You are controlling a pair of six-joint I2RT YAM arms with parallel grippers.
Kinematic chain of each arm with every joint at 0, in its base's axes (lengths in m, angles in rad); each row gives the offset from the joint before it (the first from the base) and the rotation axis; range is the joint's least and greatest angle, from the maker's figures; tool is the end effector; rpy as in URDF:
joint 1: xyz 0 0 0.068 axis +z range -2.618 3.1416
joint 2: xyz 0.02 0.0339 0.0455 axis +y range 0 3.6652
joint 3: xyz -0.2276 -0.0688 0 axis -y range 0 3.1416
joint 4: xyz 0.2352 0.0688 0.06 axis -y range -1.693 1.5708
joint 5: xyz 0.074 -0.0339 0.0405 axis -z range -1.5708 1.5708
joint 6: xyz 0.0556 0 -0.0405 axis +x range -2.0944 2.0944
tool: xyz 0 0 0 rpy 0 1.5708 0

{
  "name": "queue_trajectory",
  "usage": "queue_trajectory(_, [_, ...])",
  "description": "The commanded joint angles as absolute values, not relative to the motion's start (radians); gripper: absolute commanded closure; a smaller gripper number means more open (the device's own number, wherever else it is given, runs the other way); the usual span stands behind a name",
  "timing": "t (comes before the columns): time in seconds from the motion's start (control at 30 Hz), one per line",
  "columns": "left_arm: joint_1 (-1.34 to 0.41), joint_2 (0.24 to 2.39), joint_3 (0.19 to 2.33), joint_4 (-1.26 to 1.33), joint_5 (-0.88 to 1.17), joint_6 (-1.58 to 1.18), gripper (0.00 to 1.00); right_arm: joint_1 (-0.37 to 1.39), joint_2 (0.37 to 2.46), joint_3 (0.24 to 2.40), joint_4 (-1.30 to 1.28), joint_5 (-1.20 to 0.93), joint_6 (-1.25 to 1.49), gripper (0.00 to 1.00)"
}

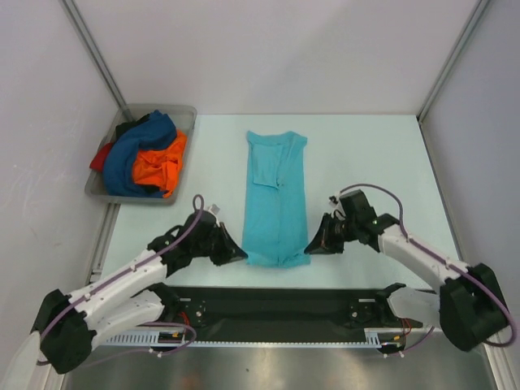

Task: Fold and stack the t-shirts
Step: Fold the tshirt

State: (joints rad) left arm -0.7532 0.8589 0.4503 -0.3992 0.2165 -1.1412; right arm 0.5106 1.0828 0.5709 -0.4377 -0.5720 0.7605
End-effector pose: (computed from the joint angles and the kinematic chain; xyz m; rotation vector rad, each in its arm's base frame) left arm 0.1375 -0.1453 0.1547 -0.4011 2.6460 -1.0403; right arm 0.1755 0.1328 0.1534 0.0848 2.7487 1.1696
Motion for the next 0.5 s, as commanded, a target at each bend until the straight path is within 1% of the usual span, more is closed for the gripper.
queue_trajectory(0.0, [-0.602, 0.958, 0.543, -0.353, 0.264, -1.048, 1.0, 0.417, 1.213, 0.684, -0.425, -0.61, 0.681, 1.0])
queue_trajectory(0.03, [-0.572, 0.991, 0.59, -0.336, 0.276, -1.026, 1.0, 0.401, 1.294, 0.71, -0.42, -0.623, 0.651, 1.0])
queue_trajectory(0.07, [-0.545, 1.024, 0.618, -0.334, 0.282, -0.984, 1.0, 0.388, 1.333, 0.745, -0.425, -0.627, 0.632, 1.0])
queue_trajectory(0.1, [-0.494, 1.111, 0.647, -0.33, 0.29, -0.962, 1.0, 0.362, 1.38, 0.809, -0.433, -0.641, 0.617, 1.0])
queue_trajectory(0.17, [-0.454, 1.208, 0.736, -0.304, 0.334, -0.904, 1.0, 0.336, 1.501, 0.882, -0.448, -0.65, 0.577, 1.0])
queue_trajectory(0.2, [-0.425, 1.297, 0.767, -0.299, 0.345, -0.888, 1.0, 0.315, 1.538, 0.943, -0.451, -0.663, 0.566, 1.0])
queue_trajectory(0.27, [-0.407, 1.389, 0.86, -0.295, 0.377, -0.844, 1.0, 0.289, 1.644, 1.001, -0.463, -0.673, 0.539, 1.0])
queue_trajectory(0.33, [-0.388, 1.495, 0.919, -0.299, 0.39, -0.824, 1.0, 0.256, 1.702, 1.087, -0.48, -0.681, 0.52, 1.0])
queue_trajectory(0.47, [-0.353, 1.597, 1.025, -0.282, 0.4, -0.818, 1.0, 0.222, 1.821, 1.23, -0.508, -0.696, 0.492, 1.0])
